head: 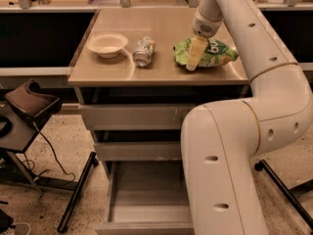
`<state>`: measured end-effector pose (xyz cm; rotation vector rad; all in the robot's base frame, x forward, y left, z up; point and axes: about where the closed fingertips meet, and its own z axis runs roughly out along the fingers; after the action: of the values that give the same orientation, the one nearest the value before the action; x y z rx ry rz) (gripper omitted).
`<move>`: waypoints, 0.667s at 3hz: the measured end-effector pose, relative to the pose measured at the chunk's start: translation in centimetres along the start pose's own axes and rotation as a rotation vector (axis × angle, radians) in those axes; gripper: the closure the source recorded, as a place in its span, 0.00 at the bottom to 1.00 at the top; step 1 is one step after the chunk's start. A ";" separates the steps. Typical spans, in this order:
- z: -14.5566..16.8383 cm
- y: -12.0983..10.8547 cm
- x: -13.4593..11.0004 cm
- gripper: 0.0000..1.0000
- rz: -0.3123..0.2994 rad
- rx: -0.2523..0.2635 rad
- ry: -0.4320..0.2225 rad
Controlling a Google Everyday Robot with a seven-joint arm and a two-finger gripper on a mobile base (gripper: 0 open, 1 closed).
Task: Place green rice chip bag into bottom drawer
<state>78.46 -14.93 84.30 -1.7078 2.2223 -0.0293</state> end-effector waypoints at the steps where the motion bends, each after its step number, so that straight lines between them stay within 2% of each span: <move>1: 0.5 -0.5 -0.3 0.00 0.002 0.016 -0.011; 2: 2.4 -0.2 0.0 0.00 0.018 -0.014 -0.026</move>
Offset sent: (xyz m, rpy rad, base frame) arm 0.0115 -0.0029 -0.0337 0.0539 0.0830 -0.0095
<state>79.36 -14.49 82.08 -1.6850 2.2239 0.0131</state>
